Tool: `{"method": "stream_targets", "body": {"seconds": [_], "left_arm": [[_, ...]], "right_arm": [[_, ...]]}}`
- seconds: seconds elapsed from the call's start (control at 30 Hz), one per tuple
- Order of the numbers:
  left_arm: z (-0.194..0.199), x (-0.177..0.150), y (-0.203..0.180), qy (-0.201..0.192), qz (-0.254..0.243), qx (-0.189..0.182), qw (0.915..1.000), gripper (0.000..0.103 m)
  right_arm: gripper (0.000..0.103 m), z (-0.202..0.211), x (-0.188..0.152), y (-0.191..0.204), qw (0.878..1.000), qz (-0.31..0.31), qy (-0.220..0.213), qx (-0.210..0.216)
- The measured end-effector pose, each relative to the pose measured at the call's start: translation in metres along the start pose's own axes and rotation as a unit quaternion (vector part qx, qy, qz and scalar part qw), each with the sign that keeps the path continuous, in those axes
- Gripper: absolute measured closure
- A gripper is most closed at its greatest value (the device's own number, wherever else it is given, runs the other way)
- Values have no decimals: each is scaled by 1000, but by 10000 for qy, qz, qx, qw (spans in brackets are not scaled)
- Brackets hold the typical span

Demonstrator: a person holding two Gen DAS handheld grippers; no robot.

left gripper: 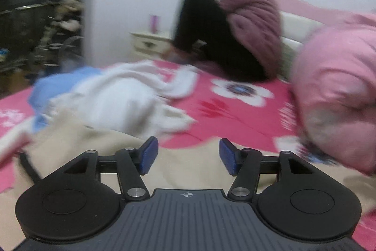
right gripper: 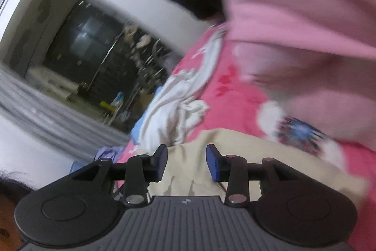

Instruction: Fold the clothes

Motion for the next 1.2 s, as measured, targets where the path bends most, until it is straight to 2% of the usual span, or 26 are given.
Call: {"method": "stream_targets", "body": {"seconds": [0.13, 0.27, 0.37, 0.43, 0.5, 0.53, 0.6, 0.63, 0.7, 0.77, 0.87, 0.97, 1.03, 1.2], "left_arm": [[-3, -29, -37, 703, 128, -447, 9964, 41], [-2, -66, -68, 1298, 283, -715, 9886, 41], [3, -90, -82, 1633, 321, -764, 9831, 41], [11, -101, -89, 1687, 234, -769, 9824, 41], [16, -109, -93, 1710, 166, -784, 9820, 41], [18, -114, -95, 1742, 162, -770, 9816, 41], [21, -124, -98, 1816, 167, -732, 9805, 41], [22, -129, -99, 1845, 160, -723, 9800, 41], [23, -138, -102, 1886, 111, -747, 9792, 41], [24, -144, -103, 1942, 107, -763, 9779, 41], [22, -152, -99, 2050, 306, -688, 9759, 42], [23, -151, -96, 2089, 583, -680, 9738, 42], [26, -149, -92, 2116, 809, -767, 9710, 42], [55, -141, -72, 1993, 1424, -1081, 9635, 42]], "right_arm": [[57, 54, -52, -41, 9952, -629, -163, -725], [51, 64, -109, -89, 9795, -1179, 133, -1626], [46, 54, -131, -125, 9692, -1762, 32, -1720], [46, 45, -138, -144, 9619, -2162, -102, -1671], [45, 30, -146, -157, 9554, -2589, -62, -1417], [45, 21, -147, -159, 9567, -2608, -63, -1294], [52, 3, -150, -162, 9587, -2641, -66, -1051], [54, -2, -149, -162, 9604, -2555, -115, -1102], [83, -5, -144, -159, 9647, -2352, -257, -1153], [92, 1, -130, -148, 9705, -2064, -490, -1144], [93, 12, -97, -121, 9799, -1373, -895, -1139], [93, 18, -50, -76, 9845, -344, -1322, -1104], [93, 14, -16, -41, 9844, 292, -1468, -927], [93, -9, 31, 63, 9799, 1468, -1352, -71]]}}
Point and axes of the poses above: each gripper's, at about its wrist camera, not at the fingertips, and z roughly against the way its jaws point, y to its left, x to its top, the point moved 6 cm from there along -z, roughly the way its jaws point, and after that the axes turned 14 degrees about z, right-handed, at the moved point
